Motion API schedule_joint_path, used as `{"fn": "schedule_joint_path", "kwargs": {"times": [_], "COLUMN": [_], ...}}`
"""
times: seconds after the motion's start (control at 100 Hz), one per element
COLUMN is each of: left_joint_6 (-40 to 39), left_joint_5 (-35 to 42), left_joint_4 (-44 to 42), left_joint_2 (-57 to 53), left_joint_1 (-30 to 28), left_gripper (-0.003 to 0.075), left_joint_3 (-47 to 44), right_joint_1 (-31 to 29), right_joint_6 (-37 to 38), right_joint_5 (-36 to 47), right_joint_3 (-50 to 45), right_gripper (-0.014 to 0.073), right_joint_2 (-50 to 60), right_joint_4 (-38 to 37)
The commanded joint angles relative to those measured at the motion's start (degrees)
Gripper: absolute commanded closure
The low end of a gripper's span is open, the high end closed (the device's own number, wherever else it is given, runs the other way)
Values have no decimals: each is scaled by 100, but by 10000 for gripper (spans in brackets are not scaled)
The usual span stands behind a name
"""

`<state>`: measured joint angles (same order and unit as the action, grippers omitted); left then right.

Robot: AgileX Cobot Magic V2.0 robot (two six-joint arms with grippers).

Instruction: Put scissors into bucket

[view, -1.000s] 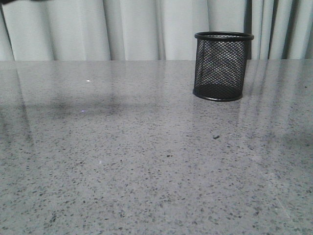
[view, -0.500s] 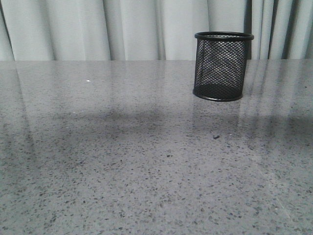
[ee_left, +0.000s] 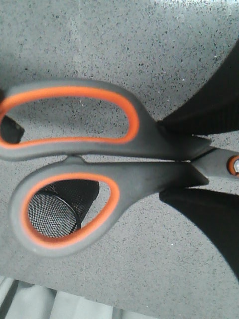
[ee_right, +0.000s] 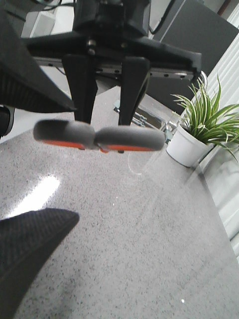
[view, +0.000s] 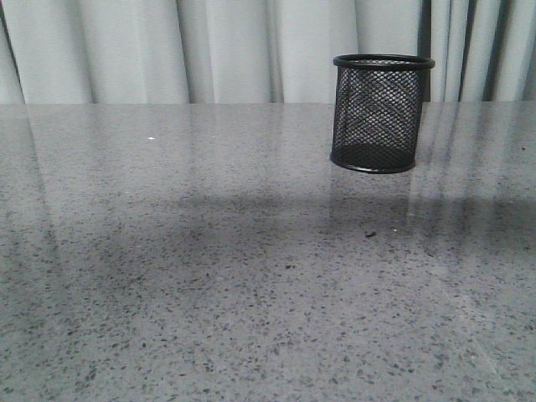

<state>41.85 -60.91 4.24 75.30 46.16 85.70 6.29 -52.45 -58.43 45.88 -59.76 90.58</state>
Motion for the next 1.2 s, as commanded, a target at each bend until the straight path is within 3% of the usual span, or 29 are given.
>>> {"fn": "schedule_joint_path", "kwargs": {"times": [0.0, 0.79, 0.91, 1.1, 1.19], "left_joint_6": [-140, -423, -423, -411, -402], "left_joint_5": [392, 693, 679, 681, 681], "left_joint_4": [3, -314, -323, -323, -323], "left_joint_2": [-173, 204, 204, 204, 204], "left_joint_1": [50, 498, 498, 498, 498], "left_gripper": [741, 741, 741, 740, 725], "left_joint_3": [208, 466, 479, 479, 479], "right_joint_1": [8, 43, 43, 43, 43], "right_joint_6": [-131, -303, -303, -344, -344], "right_joint_5": [-202, -372, -350, -290, -253], "right_joint_3": [197, 550, 550, 550, 550], "right_gripper": [214, 219, 342, 658, 661], "right_joint_2": [43, -386, -416, -416, -416], "right_joint_4": [528, 351, 351, 351, 351]}}
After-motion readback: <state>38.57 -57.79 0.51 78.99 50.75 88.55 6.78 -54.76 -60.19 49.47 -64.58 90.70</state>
